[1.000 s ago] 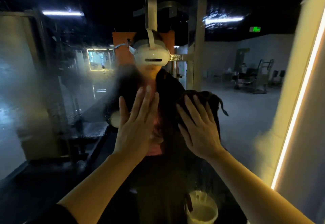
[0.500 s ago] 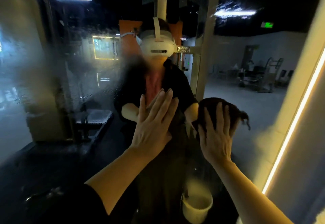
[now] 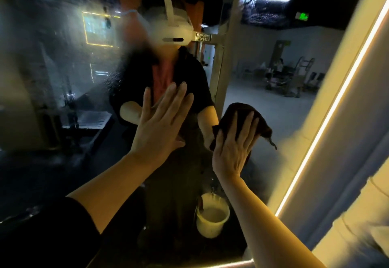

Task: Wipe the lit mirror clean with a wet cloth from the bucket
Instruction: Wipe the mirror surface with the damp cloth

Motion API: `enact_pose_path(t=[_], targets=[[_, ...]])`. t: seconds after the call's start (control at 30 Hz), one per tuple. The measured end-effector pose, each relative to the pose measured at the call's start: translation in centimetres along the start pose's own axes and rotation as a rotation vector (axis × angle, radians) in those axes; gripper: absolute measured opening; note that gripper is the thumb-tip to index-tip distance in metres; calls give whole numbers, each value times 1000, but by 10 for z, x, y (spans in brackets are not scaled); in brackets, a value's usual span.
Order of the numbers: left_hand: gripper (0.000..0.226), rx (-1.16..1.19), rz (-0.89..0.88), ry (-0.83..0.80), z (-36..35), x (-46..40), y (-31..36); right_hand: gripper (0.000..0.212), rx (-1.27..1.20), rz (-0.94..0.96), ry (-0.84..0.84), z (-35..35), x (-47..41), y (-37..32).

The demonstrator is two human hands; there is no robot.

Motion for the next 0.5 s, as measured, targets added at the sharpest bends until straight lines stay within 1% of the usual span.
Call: enact_pose_path(t=[0.03,0.07,0.13,0.2,0.23,0.27,0.37,0.43,0.5], targets=[[131,-11,0,2,0,0,0,60,-15,-11,-17,-4,5,-9],[131,-7,7,11,1,0,-1,60,-21,25,-48,-8,10,-21],[127,48,24,45,4,0,-1,58,-7,162,-112,-14,18,-37],[119,92,8,72,6,2,9,57,17,268,-134,-12,20,-29],[115,103,-18,79,6,4,16,58,28,269,-127,-9,18,-16],[114,109,-50,74,6,6,25,59,37,226,-111,-6,16,2],[117,118,-116,35,3,11,51,60,20,-40,-61,6,9,60],[115,126,-140,22,2,11,66,61,-16,-165,-25,7,11,72],[111,127,-161,24,0,10,78,64,-66,-216,-20,3,17,64]])
Point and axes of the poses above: each hand's wrist, its own x-axis away from the middle knuckle, its own z-axis out of the back of the hand, y = z × x, the point moved 9 cm from there along -x, towards the middle knuckle, and after that the axes turned 5 degrees about y, right-handed, at the moved point
